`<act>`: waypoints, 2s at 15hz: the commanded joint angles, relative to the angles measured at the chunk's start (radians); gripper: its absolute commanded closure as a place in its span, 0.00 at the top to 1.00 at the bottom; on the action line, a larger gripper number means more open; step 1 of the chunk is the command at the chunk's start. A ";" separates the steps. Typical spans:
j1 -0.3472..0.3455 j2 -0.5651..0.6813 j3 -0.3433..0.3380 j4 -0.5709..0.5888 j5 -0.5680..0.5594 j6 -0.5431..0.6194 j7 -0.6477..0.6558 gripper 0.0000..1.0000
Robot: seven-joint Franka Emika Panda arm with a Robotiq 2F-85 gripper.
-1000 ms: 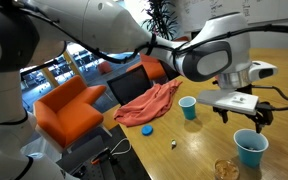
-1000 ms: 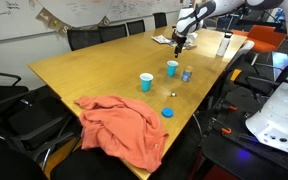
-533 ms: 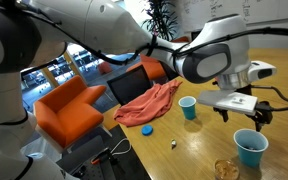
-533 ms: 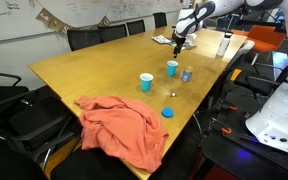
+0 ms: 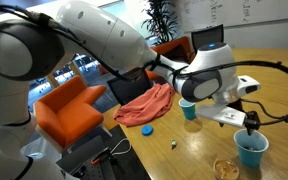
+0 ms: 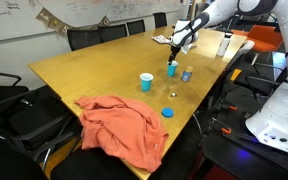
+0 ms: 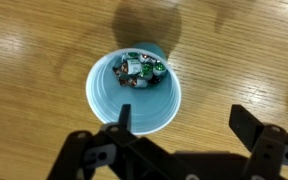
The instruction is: Move the blue cup on the right to the left
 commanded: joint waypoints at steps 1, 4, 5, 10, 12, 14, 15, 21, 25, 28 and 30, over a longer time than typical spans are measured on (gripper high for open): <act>-0.015 0.023 0.016 -0.014 0.003 0.049 0.023 1.00; -0.024 0.043 0.024 -0.010 0.005 0.053 0.016 1.00; -0.027 0.048 0.025 -0.009 0.004 0.056 0.015 1.00; -0.041 0.066 0.042 -0.007 0.004 0.082 0.006 0.61; -0.042 0.069 0.043 -0.006 0.003 0.082 0.008 0.44; -0.042 0.070 0.044 -0.007 0.003 0.082 0.008 0.29; -0.042 0.071 0.043 -0.006 0.003 0.081 0.009 0.22; -0.036 0.034 0.043 -0.036 0.000 0.083 0.015 0.00; -0.014 -0.068 0.049 -0.139 -0.023 0.099 -0.001 0.01; 0.020 -0.154 0.059 -0.237 -0.057 0.119 -0.015 0.01; 0.051 -0.209 0.063 -0.308 -0.095 0.134 -0.019 0.01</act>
